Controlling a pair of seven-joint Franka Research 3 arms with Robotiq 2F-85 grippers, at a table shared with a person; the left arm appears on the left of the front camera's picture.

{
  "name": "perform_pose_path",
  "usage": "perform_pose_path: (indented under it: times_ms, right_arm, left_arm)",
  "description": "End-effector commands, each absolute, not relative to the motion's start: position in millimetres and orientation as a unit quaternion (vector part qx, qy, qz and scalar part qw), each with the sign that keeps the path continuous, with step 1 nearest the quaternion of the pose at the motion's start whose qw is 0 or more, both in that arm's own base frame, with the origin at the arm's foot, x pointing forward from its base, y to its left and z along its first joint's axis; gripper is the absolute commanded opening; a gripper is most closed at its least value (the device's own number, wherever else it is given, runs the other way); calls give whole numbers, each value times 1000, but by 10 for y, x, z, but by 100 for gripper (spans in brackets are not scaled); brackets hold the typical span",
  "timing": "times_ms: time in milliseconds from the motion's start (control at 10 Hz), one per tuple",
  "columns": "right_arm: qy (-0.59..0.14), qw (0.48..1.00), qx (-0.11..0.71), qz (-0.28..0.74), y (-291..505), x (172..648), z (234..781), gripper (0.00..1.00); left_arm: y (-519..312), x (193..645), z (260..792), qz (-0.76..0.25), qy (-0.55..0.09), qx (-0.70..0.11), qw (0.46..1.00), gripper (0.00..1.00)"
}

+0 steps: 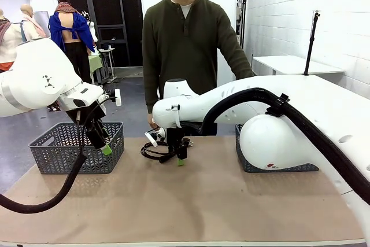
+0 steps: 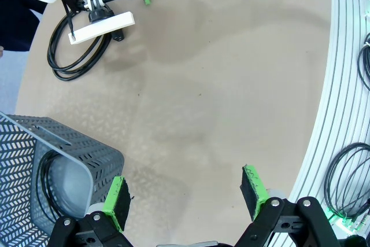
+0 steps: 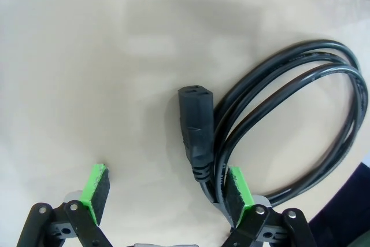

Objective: Organize the cables according to human instructions.
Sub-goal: Pick up a bundle of cables and place it in the basket indicated by the human.

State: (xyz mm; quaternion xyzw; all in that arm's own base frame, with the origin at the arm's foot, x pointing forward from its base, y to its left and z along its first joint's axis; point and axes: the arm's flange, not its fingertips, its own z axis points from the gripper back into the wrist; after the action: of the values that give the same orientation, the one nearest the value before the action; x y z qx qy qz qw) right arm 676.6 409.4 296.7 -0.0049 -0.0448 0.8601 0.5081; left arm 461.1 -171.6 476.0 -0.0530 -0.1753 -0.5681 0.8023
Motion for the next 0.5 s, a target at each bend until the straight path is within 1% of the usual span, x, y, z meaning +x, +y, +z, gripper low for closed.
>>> perform_pose_path:
  times_ms: [0,100,200,300,400]
  right_arm:
    - [-26,519,-13,854,4215,6934,2978,100]
    - [-20,521,-10,853,4218,6937,2973,100]
    - [-23,511,-7,859,4220,6923,2978,100]
    - [-19,512,-3,859,4217,6913,2986,97]
    - [-17,519,-5,855,4216,6912,3007,77]
  left_arm:
    - [-1715,4605,4767,-567,-175,-51,803,100]
    - [-1715,4605,4767,-567,-175,-51,803,100]
    - [-1715,4605,4767,-567,-175,-51,803,100]
    - [-1715,4605,4767,-567,-175,-51,803,100]
    - [-1715,4605,4767,-567,-175,-51,803,100]
